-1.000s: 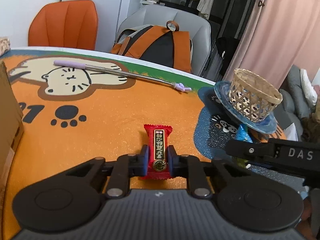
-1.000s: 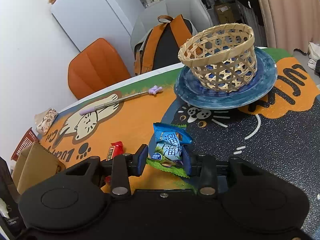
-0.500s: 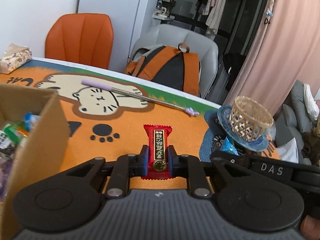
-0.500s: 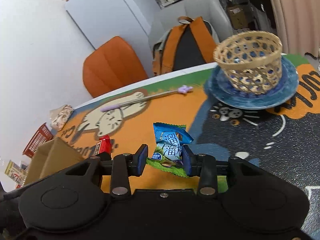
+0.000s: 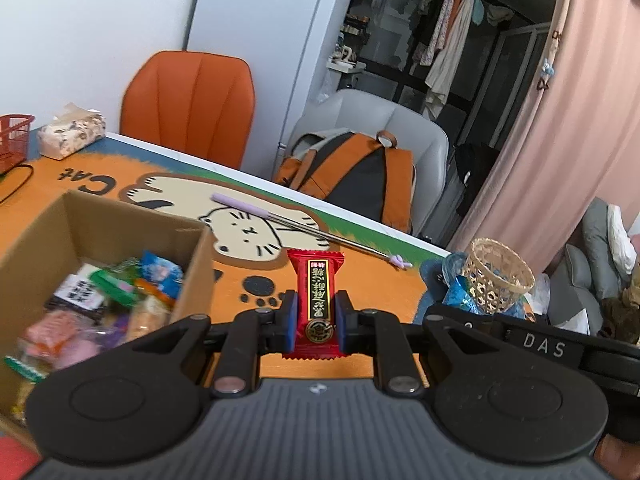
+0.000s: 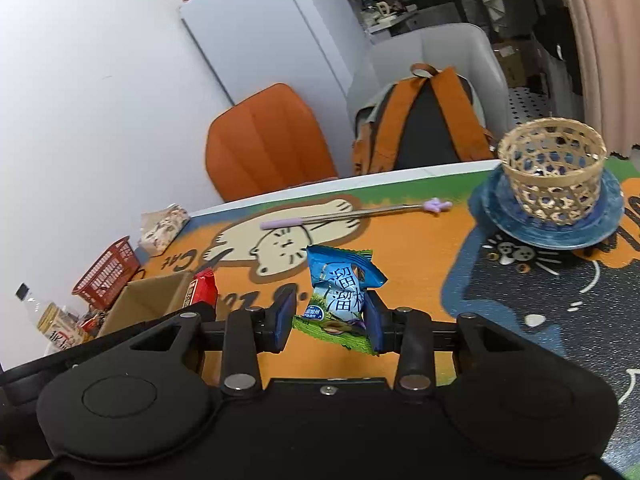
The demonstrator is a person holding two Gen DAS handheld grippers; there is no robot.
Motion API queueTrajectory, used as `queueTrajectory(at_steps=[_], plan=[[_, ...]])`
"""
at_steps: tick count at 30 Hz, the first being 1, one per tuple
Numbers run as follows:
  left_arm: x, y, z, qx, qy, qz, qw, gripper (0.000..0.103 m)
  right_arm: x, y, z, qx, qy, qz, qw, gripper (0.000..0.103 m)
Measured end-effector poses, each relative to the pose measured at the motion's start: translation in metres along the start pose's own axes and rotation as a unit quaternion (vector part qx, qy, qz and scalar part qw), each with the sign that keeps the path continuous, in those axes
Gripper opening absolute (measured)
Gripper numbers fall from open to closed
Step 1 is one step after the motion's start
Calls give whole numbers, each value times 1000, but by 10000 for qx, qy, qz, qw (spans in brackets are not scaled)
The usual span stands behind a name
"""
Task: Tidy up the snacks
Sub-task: 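Carry both snacks over the box and open both grippers to drop them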
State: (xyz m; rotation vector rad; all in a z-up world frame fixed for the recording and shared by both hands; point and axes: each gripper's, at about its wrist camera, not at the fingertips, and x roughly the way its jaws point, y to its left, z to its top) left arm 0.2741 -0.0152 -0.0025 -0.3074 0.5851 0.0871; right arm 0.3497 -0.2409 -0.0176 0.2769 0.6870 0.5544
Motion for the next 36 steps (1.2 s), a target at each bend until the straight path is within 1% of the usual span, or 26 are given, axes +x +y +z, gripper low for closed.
queueTrajectory(at_steps=[11,26,36], plan=[[-32,29,7,-133,-148,86,9998,18,-4,44,-1,-282,-51,249,9993,38],[-66,77,13,-320,-254,295,9987,18,-1,84,-5,-526,-54,490,9974,38],[-73,106,16,-499,-191,250,9983,18,7,114,-10,-703,-9,594,9957,38]])
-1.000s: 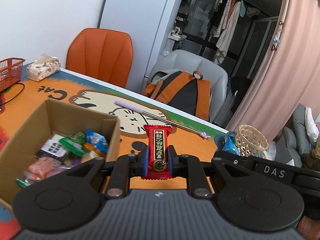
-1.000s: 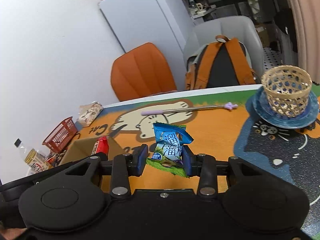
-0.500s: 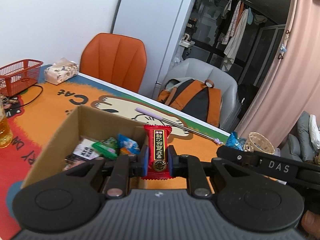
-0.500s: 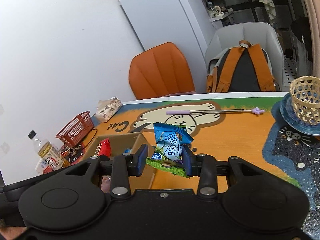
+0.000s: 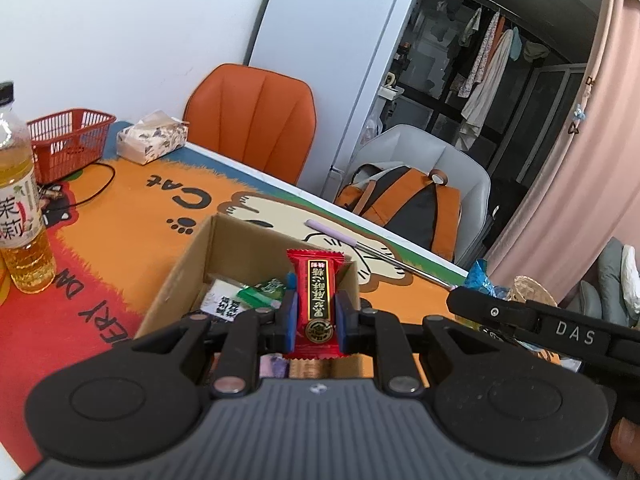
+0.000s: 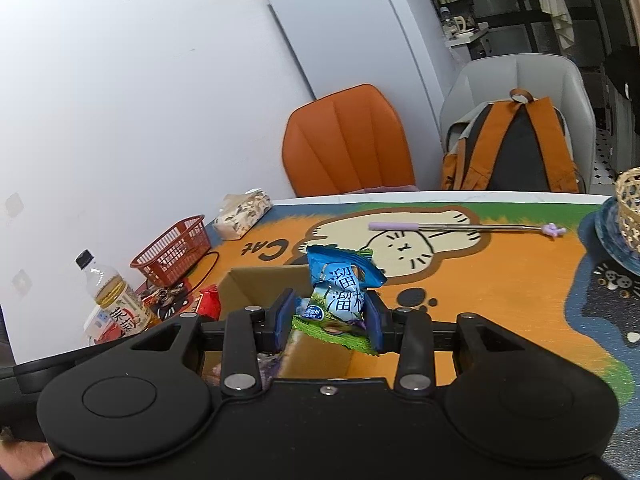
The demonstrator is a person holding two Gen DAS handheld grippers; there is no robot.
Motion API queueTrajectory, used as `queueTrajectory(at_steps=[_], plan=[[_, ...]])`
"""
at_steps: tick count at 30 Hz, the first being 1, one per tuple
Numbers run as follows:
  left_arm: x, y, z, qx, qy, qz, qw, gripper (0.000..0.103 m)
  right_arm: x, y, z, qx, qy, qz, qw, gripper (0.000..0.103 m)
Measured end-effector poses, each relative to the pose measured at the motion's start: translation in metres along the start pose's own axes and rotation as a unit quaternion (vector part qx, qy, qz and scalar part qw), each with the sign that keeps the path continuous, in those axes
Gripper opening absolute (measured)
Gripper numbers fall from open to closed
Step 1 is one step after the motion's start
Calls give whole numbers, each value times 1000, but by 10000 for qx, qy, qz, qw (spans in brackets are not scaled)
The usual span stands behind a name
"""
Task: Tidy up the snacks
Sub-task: 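Carry both snacks over the box and open both grippers to drop them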
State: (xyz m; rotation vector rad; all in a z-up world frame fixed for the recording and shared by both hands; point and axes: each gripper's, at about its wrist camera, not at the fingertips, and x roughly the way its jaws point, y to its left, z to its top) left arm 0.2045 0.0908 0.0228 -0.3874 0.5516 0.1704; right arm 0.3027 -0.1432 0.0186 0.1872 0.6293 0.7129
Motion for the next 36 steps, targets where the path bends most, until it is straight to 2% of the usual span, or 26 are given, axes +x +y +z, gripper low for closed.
queueTrajectory(at_steps=[12,15,28,30,31,32,34,36], plan=[[7,38,3,-356,14,160,9992,20,21,30,-2,-183,111,215,9995,38],[3,46,4,-492,-58,142,9987,22,27,37,-3,-238,155,283,9992,38],[-16,77,8,-635,-201,469,9967,25,58,65,-7,-370,389,519,9972,38],[-17,80,9,-661,-207,497,9964,27,63,68,-7,-348,385,590,9969,41],[-17,82,8,-673,-203,509,9962,27,65,68,-6,-325,370,634,9968,46],[-17,84,8,-682,-190,521,9961,28,66,68,-6,-285,389,676,9965,56],[-16,86,7,-687,-157,531,9961,29,68,67,-7,-252,386,671,9967,58],[-15,88,6,-691,-127,560,9960,35,68,65,-9,-222,413,647,9968,58]])
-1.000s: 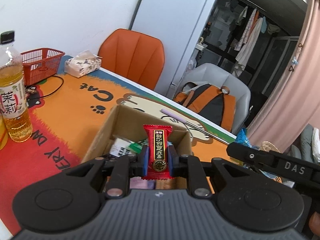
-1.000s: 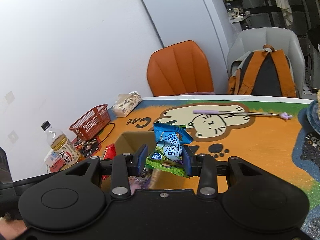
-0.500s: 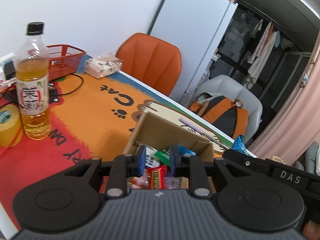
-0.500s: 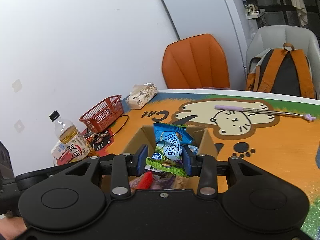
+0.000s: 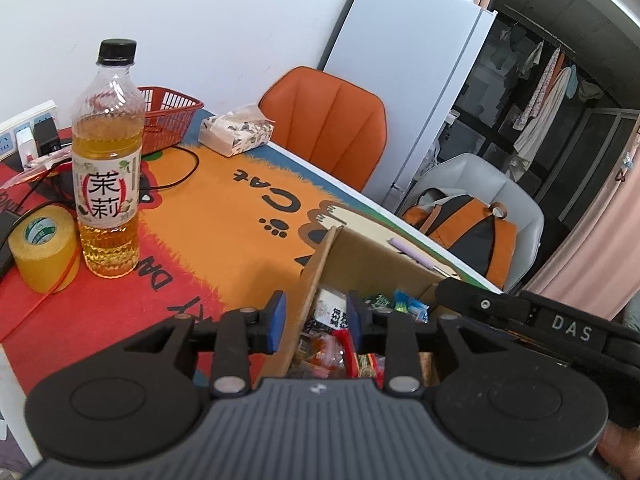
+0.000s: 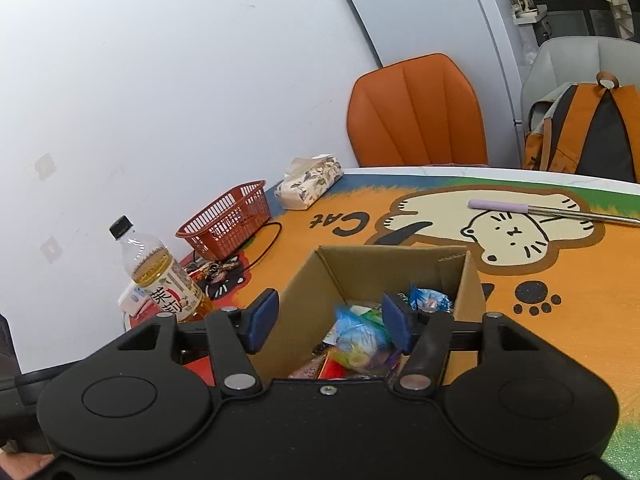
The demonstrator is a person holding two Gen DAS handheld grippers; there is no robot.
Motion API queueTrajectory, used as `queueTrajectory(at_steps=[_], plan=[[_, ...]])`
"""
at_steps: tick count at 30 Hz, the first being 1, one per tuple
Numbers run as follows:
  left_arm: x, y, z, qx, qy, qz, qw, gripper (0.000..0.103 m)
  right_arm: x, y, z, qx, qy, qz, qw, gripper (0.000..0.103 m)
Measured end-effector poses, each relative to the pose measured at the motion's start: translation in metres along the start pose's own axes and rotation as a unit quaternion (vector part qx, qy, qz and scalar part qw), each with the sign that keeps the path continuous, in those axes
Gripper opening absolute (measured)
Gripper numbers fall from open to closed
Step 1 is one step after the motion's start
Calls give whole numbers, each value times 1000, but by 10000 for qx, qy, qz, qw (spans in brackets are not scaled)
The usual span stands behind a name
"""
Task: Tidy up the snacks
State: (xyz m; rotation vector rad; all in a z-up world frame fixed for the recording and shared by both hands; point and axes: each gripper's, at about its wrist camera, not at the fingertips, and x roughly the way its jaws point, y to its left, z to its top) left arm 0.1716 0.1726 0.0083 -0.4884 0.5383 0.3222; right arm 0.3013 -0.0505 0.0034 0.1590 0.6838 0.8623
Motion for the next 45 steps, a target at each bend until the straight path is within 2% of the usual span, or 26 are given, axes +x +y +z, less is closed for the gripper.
queueTrajectory(at_steps=[6,8,15,25,45], plan=[[-2,0,-3,49,-24,26,10000,52,-7,-3,-4,21,58,-72,10000,59],[-3,-1,-4,74,12,7,10000,56,-10,-4,-7,25,82,-115,9999,68],[-10,-6,-11,154,133,-58,9998,72,-25,-11,-15,69,112,-156,9998,75],[-19,-19,-26,372,207,-186,9989,89,-58,-23,-25,178,-37,-322,9993,103],[-55,-38,-52,609,166,-457,9970,99,-132,-35,-57,333,-443,-1062,9928,103]])
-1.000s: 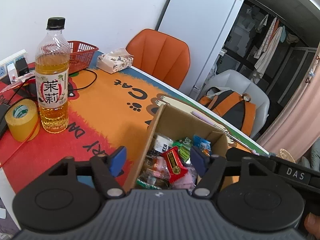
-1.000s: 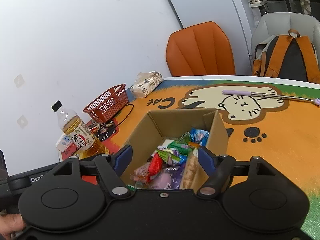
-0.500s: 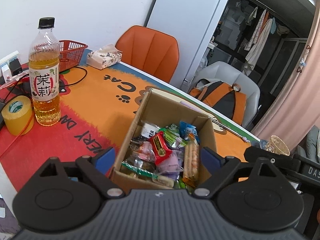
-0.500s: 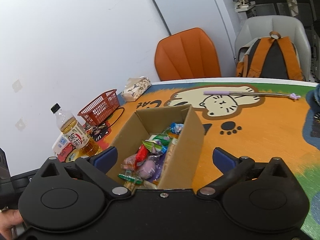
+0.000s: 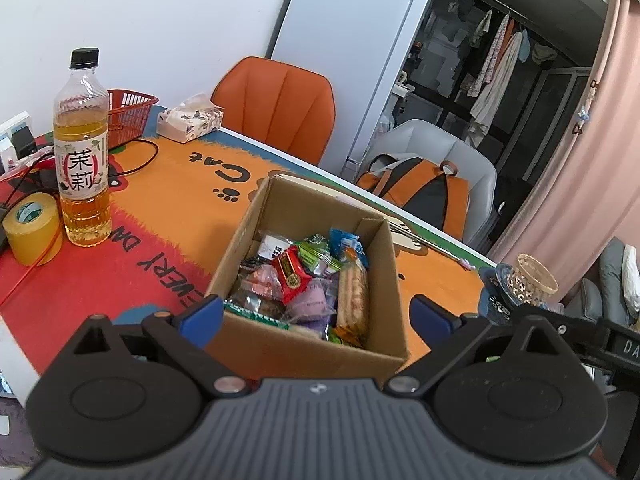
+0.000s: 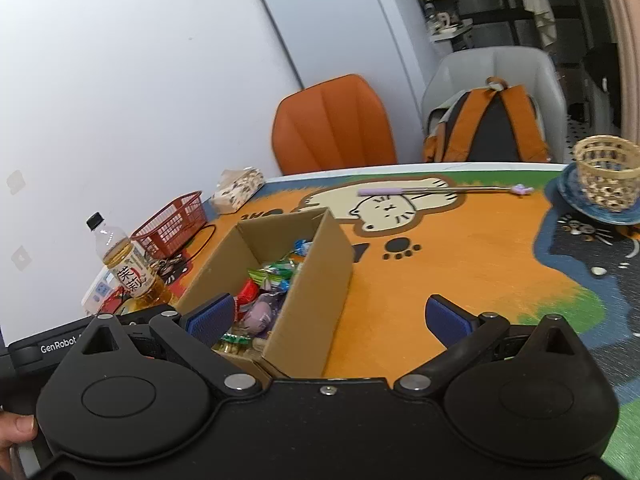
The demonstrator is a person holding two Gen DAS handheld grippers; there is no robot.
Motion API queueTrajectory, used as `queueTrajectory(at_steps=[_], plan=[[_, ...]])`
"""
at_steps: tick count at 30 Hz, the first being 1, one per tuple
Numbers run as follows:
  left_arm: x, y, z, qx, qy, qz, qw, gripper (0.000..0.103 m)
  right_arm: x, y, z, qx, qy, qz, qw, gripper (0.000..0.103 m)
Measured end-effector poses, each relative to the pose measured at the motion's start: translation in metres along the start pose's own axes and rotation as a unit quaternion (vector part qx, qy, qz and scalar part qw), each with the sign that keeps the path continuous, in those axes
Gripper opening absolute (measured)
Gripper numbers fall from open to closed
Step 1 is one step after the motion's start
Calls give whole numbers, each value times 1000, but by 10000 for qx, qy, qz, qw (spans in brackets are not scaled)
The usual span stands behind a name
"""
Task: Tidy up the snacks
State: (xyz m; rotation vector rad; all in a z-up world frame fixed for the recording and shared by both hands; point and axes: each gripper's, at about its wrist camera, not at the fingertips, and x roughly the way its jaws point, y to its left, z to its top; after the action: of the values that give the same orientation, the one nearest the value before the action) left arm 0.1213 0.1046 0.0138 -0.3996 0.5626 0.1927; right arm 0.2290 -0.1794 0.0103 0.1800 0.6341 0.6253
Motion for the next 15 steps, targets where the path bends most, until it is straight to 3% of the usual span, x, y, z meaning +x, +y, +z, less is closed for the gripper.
queueTrajectory(at_steps=[15], plan=[[-40,-13,-9,90,-338,-80,9994,103,-58,4,-6,-233,-369,-42,9990,103]])
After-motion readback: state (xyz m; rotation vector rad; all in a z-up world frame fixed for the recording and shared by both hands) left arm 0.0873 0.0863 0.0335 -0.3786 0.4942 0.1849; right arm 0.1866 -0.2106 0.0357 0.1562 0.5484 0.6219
